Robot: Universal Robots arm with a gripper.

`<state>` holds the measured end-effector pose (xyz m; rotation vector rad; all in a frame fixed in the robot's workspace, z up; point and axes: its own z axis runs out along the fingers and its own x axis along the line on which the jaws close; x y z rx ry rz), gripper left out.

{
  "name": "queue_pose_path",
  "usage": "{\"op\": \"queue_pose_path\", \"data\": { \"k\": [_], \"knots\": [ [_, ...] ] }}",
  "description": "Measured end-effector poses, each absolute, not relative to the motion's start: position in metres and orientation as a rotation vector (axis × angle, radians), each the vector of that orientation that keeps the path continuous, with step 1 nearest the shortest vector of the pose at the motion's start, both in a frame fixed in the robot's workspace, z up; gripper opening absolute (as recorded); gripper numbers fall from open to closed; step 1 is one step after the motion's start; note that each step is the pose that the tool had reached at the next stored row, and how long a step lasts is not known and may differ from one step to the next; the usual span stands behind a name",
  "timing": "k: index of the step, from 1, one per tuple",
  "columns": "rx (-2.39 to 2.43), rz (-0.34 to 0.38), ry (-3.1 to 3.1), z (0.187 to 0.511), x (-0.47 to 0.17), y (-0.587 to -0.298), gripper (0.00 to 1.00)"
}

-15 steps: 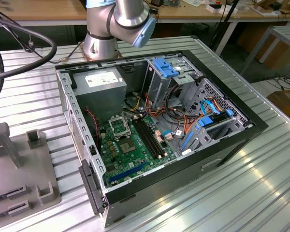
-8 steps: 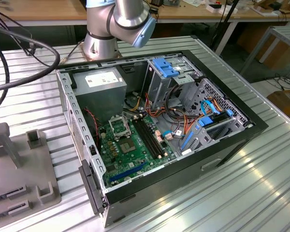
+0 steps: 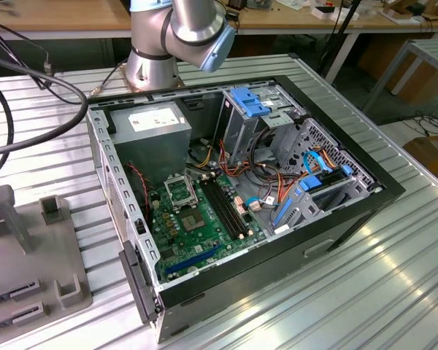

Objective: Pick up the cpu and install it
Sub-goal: 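Pick up the cpu and move it towards the insertion slot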

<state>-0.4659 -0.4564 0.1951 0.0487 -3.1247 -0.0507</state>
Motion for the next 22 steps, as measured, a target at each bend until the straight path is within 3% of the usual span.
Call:
{"op": "queue_pose_path", "data": {
  "k": [9,22],
  "knots": [
    [0.048,0.005,-3.124,0.1942,-0.4648,-0.4553,0.64],
    [0.048,0.007,-3.124,0.1918,-0.4637,-0.4531,0.64]
  ]
}}
